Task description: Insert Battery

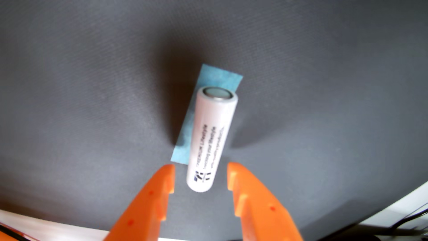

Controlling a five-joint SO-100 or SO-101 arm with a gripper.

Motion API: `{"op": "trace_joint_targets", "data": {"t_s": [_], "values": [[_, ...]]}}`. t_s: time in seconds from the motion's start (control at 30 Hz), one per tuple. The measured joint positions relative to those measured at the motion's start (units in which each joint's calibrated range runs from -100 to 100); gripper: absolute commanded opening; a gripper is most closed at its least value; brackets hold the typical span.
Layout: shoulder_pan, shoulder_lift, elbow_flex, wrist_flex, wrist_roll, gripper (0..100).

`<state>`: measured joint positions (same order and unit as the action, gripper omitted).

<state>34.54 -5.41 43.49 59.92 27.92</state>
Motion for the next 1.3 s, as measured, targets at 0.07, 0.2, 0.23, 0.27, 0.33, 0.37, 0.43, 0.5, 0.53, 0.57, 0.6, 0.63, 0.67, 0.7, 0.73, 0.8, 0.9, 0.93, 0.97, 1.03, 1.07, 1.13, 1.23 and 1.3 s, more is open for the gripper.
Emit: {"op": "trace_joint_targets", "data": {"t_s": [0.07,0.2,0.23,0.27,0.33,0.37,0.43,0.5,0.53,0.57,0.6,0.63,0.67,0.7,0.73,0.8,0.9,0.93,0.97,1.03,1.07,1.13,1.23,1.3], "values": [[0.0,0.17,0.0,0.0,0.2,14],[0.0,0.17,0.0,0.0,0.36,14],[0.0,0.17,0.0,-0.42,0.36,14],[0.0,0.17,0.09,-1.51,0.36,14],[0.0,0.17,0.18,-2.76,0.36,14],[0.08,0.17,0.45,-3.35,0.36,14],[0.08,0.17,1.08,-3.6,0.36,14],[0.08,0.17,1.08,-3.77,0.36,14],[0.08,0.17,1.18,-4.1,0.36,14],[0.08,0.17,1.18,-3.93,0.36,14],[0.08,0.17,1.18,-3.77,0.36,14],[0.08,0.17,1.18,-3.77,0.36,14],[0.08,0.25,1.27,-3.93,0.36,14],[0.08,0.33,1.36,-3.93,0.36,14],[0.08,0.67,1.36,-3.93,0.36,14],[0.08,1.83,1.36,-4.1,0.36,14],[0.16,3.08,1.18,-4.1,0.36,14],[0.25,3.33,0.72,-3.85,0.36,14],[0.25,3.58,0.45,-3.85,0.36,14],[0.25,3.58,0.36,-3.77,0.46,14],[0.25,3.66,0.36,-3.77,0.46,13],[0.25,3.74,0.27,-3.77,0.46,13],[0.08,3.83,0.27,-3.85,0.31,13],[0.08,3.83,0.27,-3.93,0.41,12]]}}
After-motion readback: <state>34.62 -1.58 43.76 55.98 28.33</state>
